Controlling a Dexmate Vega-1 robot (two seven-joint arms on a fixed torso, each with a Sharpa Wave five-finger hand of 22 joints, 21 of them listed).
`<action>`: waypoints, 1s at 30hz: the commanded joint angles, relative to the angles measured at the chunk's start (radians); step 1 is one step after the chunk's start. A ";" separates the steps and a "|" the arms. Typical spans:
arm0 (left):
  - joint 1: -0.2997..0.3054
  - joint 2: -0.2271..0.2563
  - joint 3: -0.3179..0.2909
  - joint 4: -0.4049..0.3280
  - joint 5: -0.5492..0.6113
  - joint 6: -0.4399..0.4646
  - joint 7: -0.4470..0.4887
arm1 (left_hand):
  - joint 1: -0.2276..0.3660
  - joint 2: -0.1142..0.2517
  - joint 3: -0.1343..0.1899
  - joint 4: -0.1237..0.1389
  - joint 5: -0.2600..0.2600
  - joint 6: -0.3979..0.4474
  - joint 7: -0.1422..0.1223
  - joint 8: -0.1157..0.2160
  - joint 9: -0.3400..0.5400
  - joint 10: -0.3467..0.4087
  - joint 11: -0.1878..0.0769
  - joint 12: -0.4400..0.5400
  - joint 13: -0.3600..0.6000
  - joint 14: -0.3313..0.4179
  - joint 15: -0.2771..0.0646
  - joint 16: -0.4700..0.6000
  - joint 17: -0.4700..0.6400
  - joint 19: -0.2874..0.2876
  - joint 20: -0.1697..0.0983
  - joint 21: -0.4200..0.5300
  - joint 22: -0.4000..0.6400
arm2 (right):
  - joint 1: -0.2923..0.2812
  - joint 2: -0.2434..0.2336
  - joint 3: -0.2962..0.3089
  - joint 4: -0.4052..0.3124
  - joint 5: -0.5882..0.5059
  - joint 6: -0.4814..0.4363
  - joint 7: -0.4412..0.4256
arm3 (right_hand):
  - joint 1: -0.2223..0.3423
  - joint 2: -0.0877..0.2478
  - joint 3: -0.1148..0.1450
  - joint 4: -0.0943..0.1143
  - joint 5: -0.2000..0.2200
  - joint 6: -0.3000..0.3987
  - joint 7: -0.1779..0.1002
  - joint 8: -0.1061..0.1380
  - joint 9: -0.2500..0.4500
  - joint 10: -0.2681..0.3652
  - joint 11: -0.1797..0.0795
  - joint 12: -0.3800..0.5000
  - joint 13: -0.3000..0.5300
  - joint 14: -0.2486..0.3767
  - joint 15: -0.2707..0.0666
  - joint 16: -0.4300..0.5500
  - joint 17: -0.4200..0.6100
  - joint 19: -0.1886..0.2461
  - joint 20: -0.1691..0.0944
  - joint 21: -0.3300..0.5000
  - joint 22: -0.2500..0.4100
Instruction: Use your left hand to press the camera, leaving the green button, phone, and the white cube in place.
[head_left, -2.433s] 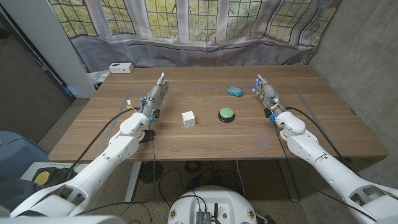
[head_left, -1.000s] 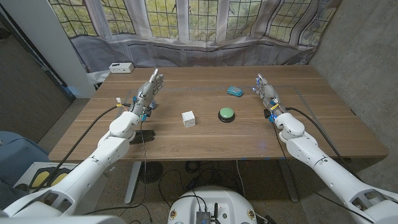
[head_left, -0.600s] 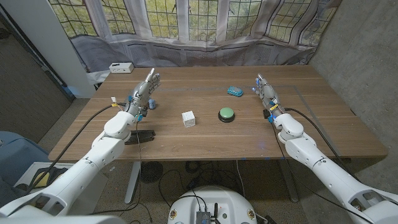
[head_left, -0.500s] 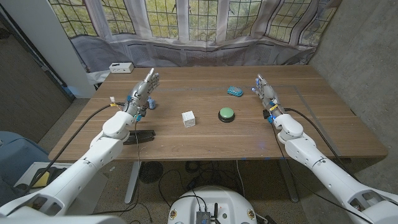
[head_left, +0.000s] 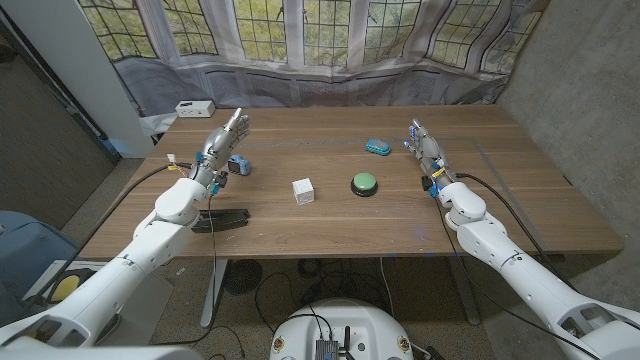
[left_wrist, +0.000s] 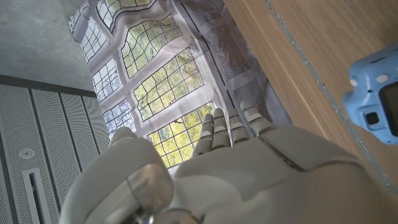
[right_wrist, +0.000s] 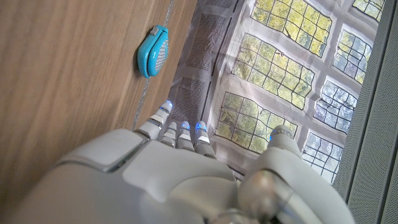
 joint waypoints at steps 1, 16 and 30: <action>0.009 0.016 -0.020 0.016 0.027 -0.037 0.015 | 0.010 0.002 -0.001 -0.009 -0.003 0.015 0.001 0.004 0.005 0.012 -0.001 0.006 0.005 0.011 0.005 0.006 0.001 0.009 0.006 -0.002 0.004 | -0.010 -0.010 -0.002 -0.034 -0.007 -0.025 -0.021 | -0.007 0.003 0.002 0.003 0.005 0.008 0.003 0.003 0.002 0.005 0.003 0.000 0.005 0.001 -0.001 0.000 0.005 0.003 0.006 -0.005 0.002; 0.016 0.031 -0.050 0.051 0.135 -0.101 0.110 | 0.015 0.002 0.000 -0.013 -0.005 0.043 -0.005 0.007 0.005 0.035 -0.005 0.009 0.006 0.033 -0.001 0.006 0.001 0.020 0.014 -0.005 0.004 | -0.017 -0.005 -0.011 -0.054 -0.011 -0.047 -0.038 | -0.006 0.004 0.003 0.002 0.005 0.009 0.002 0.002 0.002 0.007 0.002 -0.002 0.005 0.004 0.003 -0.001 0.005 0.006 0.009 -0.008 0.002; 0.057 0.064 -0.083 -0.001 0.362 -0.067 0.329 | 0.022 0.001 0.001 -0.018 -0.007 0.061 -0.015 0.005 0.005 0.055 -0.016 0.009 0.006 0.057 -0.016 0.007 0.001 0.027 0.029 -0.009 0.004 | -0.020 -0.007 -0.010 -0.060 -0.015 -0.048 -0.045 | -0.006 0.005 0.004 0.002 0.004 0.013 0.002 0.002 0.002 0.010 0.001 -0.003 0.005 0.005 0.004 -0.002 0.006 0.007 0.011 -0.010 0.003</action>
